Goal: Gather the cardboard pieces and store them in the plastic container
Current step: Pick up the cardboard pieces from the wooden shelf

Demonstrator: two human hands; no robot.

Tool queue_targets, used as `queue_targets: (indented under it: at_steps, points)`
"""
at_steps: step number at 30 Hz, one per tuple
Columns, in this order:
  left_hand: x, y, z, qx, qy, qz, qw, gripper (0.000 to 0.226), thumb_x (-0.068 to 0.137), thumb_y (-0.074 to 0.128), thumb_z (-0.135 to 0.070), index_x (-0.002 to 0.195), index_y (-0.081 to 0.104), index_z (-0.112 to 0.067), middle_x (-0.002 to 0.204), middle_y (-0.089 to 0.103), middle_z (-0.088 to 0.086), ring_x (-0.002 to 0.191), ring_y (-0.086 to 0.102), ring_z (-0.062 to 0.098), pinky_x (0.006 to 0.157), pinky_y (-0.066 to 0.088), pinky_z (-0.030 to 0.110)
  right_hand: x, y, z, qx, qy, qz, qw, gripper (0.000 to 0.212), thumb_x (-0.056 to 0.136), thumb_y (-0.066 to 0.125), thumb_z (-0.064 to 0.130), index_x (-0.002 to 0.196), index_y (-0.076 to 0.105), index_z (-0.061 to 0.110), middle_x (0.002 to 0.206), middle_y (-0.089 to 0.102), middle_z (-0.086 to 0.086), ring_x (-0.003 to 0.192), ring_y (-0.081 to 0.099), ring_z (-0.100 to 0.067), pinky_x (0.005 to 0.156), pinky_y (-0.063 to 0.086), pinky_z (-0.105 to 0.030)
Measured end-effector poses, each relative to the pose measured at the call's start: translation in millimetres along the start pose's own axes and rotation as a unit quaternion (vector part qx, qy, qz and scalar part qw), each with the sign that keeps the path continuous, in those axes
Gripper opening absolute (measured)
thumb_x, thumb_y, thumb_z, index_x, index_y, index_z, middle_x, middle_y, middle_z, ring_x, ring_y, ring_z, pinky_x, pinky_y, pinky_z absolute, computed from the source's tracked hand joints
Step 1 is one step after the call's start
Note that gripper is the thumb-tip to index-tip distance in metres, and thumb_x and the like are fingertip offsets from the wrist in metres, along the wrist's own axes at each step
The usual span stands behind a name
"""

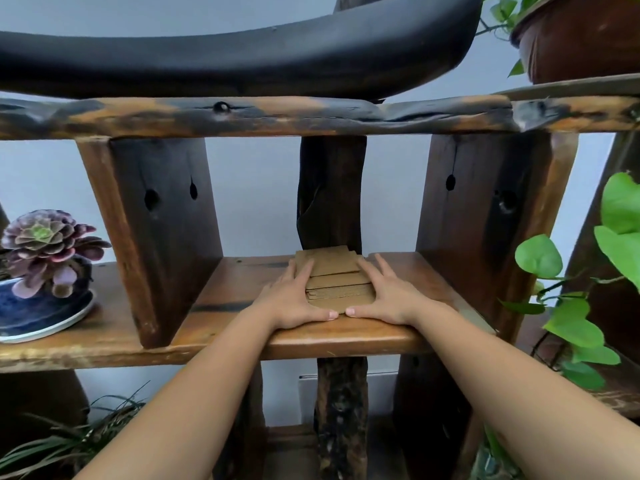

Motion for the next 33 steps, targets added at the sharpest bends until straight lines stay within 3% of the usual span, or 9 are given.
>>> queue_targets:
  at_steps: [5, 9, 13, 20, 22, 24, 26, 29, 33]
  points:
    - [0.6, 3.5, 1.4, -0.034, 0.004, -0.032, 0.999, 0.111, 0.057, 0.055, -0.084, 0.151, 0.02, -0.035, 0.16, 0.014, -0.003, 0.138, 0.035, 0.026, 0.109, 0.038, 0.044, 5.3, 3.8, 0.1, 0.015, -0.023, -0.048, 0.998, 0.109, 0.057, 0.052, 0.086, 0.148, 0.023, 0.034, 0.16, 0.022, 0.0, 0.139, 0.035, -0.023, 0.11, 0.035, -0.045]
    - [-3.1, 5.9, -0.3, -0.054, 0.024, -0.065, 0.996, 0.087, 0.07, 0.061, -0.07, 0.146, 0.038, -0.034, 0.153, 0.029, -0.001, 0.133, 0.04, 0.02, 0.104, 0.037, 0.032, 2.9, 7.1, -1.2, 0.027, -0.01, -0.108, 0.994, 0.088, 0.055, 0.057, 0.081, 0.124, 0.046, 0.027, 0.127, 0.054, 0.004, 0.106, 0.054, -0.014, 0.088, 0.05, -0.035]
    - [-8.4, 4.7, -1.1, -0.067, 0.037, -0.108, 0.991, 0.064, 0.078, 0.068, -0.053, 0.136, 0.052, -0.031, 0.138, 0.043, -0.003, 0.12, 0.047, 0.015, 0.094, 0.036, 0.023, 2.4, 6.7, -2.7, 0.042, -0.03, -0.132, 0.99, 0.058, 0.065, 0.052, 0.078, 0.101, 0.047, 0.033, 0.101, 0.054, 0.011, 0.088, 0.052, -0.007, 0.073, 0.048, -0.03]
    - [-7.7, -2.9, -2.6, -0.216, -0.007, -0.117, 0.969, 0.029, 0.088, 0.055, -0.052, 0.104, 0.067, -0.031, 0.112, 0.056, -0.009, 0.111, 0.052, 0.013, 0.087, 0.038, 0.027, 4.7, 2.9, -13.2, 0.092, -0.075, -0.132, 0.984, 0.02, 0.091, 0.047, 0.049, 0.088, 0.053, 0.031, 0.096, 0.053, 0.011, 0.087, 0.051, -0.006, 0.068, 0.036, -0.02]
    - [-3.5, -4.3, -3.5, -0.268, -0.062, -0.12, 0.954, 0.034, 0.088, 0.05, -0.058, 0.1, 0.059, -0.027, 0.104, 0.062, -0.004, 0.101, 0.058, 0.018, 0.081, 0.045, 0.033, 5.9, 2.6, -14.5, 0.096, -0.068, -0.118, 0.986, 0.015, 0.091, 0.051, 0.046, 0.086, 0.052, 0.032, 0.098, 0.053, 0.011, 0.085, 0.05, -0.005, 0.067, 0.037, -0.022]
    - [1.5, -4.3, -7.9, -0.28, -0.12, -0.109, 0.946, 0.055, 0.086, 0.046, -0.064, 0.12, 0.05, -0.02, 0.12, 0.06, 0.002, 0.109, 0.056, 0.024, 0.092, 0.046, 0.042, 7.2, 2.5, -14.7, 0.103, -0.059, -0.108, 0.987, 0.014, 0.09, 0.052, 0.046, 0.085, 0.05, 0.033, 0.101, 0.052, 0.011, 0.085, 0.051, -0.006, 0.068, 0.039, -0.025]
    - [8.6, -1.9, -13.5, -0.213, -0.152, -0.106, 0.959, 0.07, 0.085, 0.045, -0.064, 0.137, 0.037, -0.018, 0.132, 0.055, 0.006, 0.119, 0.053, 0.03, 0.101, 0.042, 0.047, 7.5, 1.5, -14.1, 0.108, -0.045, -0.101, 0.988, 0.014, 0.088, 0.053, 0.047, 0.088, 0.048, 0.034, 0.105, 0.05, 0.012, 0.086, 0.051, -0.008, 0.071, 0.041, -0.028]
    - [16.1, 3.2, -19.5, -0.127, -0.154, -0.124, 0.972, 0.067, 0.085, 0.053, -0.055, 0.137, 0.035, -0.018, 0.128, 0.059, 0.008, 0.116, 0.056, 0.032, 0.098, 0.045, 0.048, 7.5, 1.2, -12.9, 0.101, -0.014, -0.081, 0.991, 0.024, 0.086, 0.054, 0.052, 0.1, 0.04, 0.039, 0.097, 0.052, 0.011, 0.083, 0.053, -0.01, 0.066, 0.04, -0.032]
    - [23.4, 4.8, -13.9, -0.235, -0.157, -0.122, 0.951, 0.084, 0.08, 0.066, -0.045, 0.148, 0.022, -0.023, 0.142, 0.049, 0.009, 0.126, 0.049, 0.033, 0.106, 0.04, 0.051, 8.1, 2.0, -11.4, 0.096, 0.021, -0.064, 0.993, 0.033, 0.084, 0.053, 0.057, 0.106, 0.033, 0.043, 0.089, 0.056, 0.006, 0.081, 0.056, -0.018, 0.067, 0.041, -0.037]
Point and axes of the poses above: each hand's wrist, its own x-axis towards the middle knuckle, its own y-axis out of the palm, z = x × y, the point moved 1 cm from there along x, towards the middle knuckle
